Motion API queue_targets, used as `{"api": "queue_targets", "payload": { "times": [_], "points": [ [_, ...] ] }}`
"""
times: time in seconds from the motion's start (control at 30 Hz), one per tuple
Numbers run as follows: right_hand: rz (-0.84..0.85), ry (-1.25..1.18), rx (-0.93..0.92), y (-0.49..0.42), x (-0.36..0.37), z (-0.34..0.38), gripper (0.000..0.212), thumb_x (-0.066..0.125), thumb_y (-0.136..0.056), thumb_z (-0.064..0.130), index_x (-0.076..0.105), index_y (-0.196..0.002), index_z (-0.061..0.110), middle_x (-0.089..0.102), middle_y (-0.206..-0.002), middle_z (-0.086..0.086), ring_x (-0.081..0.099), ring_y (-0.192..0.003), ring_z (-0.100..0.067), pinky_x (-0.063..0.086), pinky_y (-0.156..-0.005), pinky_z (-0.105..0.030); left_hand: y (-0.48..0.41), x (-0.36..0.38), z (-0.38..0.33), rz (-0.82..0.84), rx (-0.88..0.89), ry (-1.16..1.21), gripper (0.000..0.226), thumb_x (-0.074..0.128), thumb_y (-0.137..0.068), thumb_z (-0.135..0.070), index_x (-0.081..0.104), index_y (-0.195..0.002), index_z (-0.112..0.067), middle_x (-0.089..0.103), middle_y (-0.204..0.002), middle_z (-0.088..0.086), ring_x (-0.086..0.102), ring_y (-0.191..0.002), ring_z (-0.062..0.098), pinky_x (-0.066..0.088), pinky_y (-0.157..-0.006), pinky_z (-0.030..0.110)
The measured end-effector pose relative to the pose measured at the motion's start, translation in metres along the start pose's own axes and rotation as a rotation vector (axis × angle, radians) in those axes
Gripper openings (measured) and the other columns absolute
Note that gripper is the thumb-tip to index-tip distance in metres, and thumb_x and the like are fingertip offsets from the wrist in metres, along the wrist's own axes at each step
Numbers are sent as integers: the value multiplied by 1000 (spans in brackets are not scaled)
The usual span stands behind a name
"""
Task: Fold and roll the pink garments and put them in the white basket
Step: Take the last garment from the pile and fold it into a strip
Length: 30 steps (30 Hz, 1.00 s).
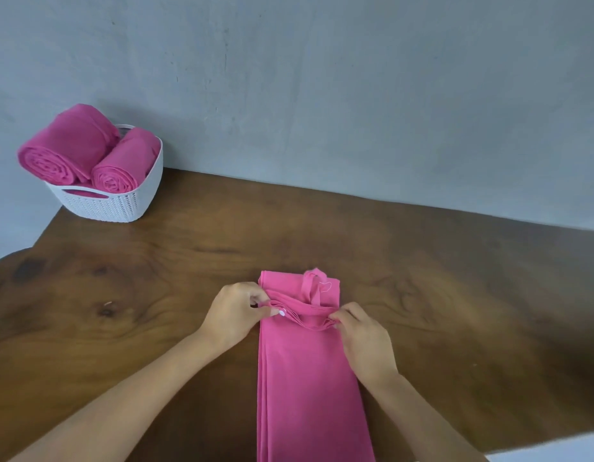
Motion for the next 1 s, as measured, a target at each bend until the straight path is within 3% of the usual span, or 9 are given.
{"api": "queue_targets", "payload": {
  "times": [0.17,0.3,0.4,0.57,0.7,0.83,1.0],
  "points": [
    [-36,-115,1,44,-2,-12,12,77,-85,16,70,-93,22,56,-93,11,61,-59,-16,50,-47,-32,38,19,-12,-25,-34,-16,21,89,-74,-35,73,-65,-25,70,-75,-12,66,-76,10,56,-79,33],
    [-13,-196,-8,86,-7,-24,3,68,-93,25,71,-95,25,56,-95,11,63,-67,-16,53,-55,-39,77,39,-26,-52,-123,-25,26,92,-69,-37,72,-63,-22,71,-74,-8,66,-71,15,56,-74,39],
    [-12,-246,9,117,-12,-31,4,69,-93,31,71,-91,28,57,-95,11,63,-72,-11,53,-58,-36,105,55,-42,-65,-160,-35,26,92,-69,-36,74,-64,-19,72,-70,-6,66,-68,15,55,-69,34],
    [-42,-326,-21,183,-23,-42,7,70,-92,31,67,-87,27,55,-93,12,61,-69,-9,51,-56,-36,166,88,-61,-98,-191,-47,25,94,-67,-31,73,-60,-20,70,-65,-10,59,-58,3,46,-59,20],
    [-68,-270,-142,227,-34,-46,22,57,-95,44,64,-84,26,54,-87,12,58,-64,-11,46,-52,-30,208,107,-70,-127,-211,-30,27,94,-68,-28,71,-59,-19,70,-68,-6,57,-60,6,49,-62,28],
    [-114,-145,-301,262,-46,-46,38,42,-97,51,62,-80,24,55,-81,13,58,-64,-14,43,-54,-27,240,120,-79,-114,-210,-59,26,93,-70,-27,71,-61,-16,71,-73,-1,65,-71,24,53,-67,36],
    [-240,-153,-349,251,-104,-42,24,55,-94,35,60,-76,20,57,-76,10,52,-69,-13,38,-59,-26,250,105,-108,-120,-183,-11,24,92,-67,-37,74,-61,-22,72,-74,5,61,-69,16,49,-67,31]
  ]
}}
Point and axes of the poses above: each hand's wrist, its own y-axis away from the middle knuckle, its own x-axis out of the palm, z = x × y, the point moved 5 cm from there along -y, towards the middle knuckle
